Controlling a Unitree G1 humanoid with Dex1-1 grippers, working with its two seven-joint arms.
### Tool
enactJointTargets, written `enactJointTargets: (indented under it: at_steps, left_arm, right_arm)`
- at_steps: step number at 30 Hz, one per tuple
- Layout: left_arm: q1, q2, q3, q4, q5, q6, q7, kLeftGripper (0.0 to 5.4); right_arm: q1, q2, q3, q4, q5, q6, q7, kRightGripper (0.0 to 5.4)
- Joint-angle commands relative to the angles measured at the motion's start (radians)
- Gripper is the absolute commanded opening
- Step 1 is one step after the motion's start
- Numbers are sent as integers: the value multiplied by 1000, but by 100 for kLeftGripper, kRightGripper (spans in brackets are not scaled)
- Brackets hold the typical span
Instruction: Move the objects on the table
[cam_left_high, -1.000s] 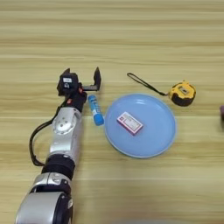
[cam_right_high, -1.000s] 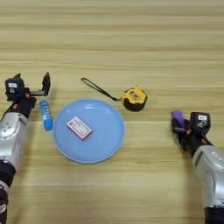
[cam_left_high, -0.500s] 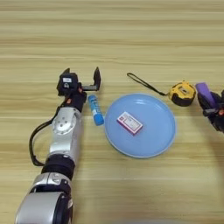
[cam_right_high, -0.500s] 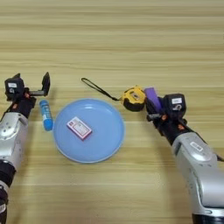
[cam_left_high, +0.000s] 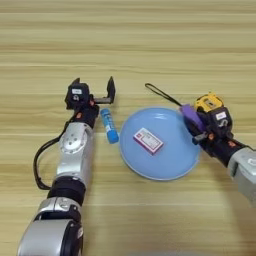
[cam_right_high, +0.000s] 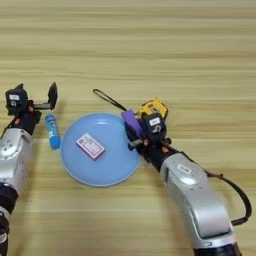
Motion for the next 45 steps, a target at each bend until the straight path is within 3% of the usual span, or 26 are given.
enactJointTargets:
  at_steps: [1, 14, 16, 33, 45]
  left_arm:
    - [-5, -1, -5, -4, 14, 1, 7, 540]
    - [-5, -3, -7, -6, 14, 2, 10, 540]
    - [-4, -4, -7, -6, 14, 2, 10, 540]
    - [-2, -5, -9, -10, 16, 3, 11, 540]
    - [-2, -6, -10, -10, 17, 2, 13, 540]
  right_arm:
    - [-20, 14, 28, 53, -22, -2, 9, 142]
    - [-49, 34, 53, 115, -54, -8, 30, 142]
    - [-49, 33, 55, 114, -58, -8, 33, 180]
    - [-36, 14, 16, 34, -79, -25, 22, 349]
    - [3, -6, -137, -2, -88, -61, -44, 489]
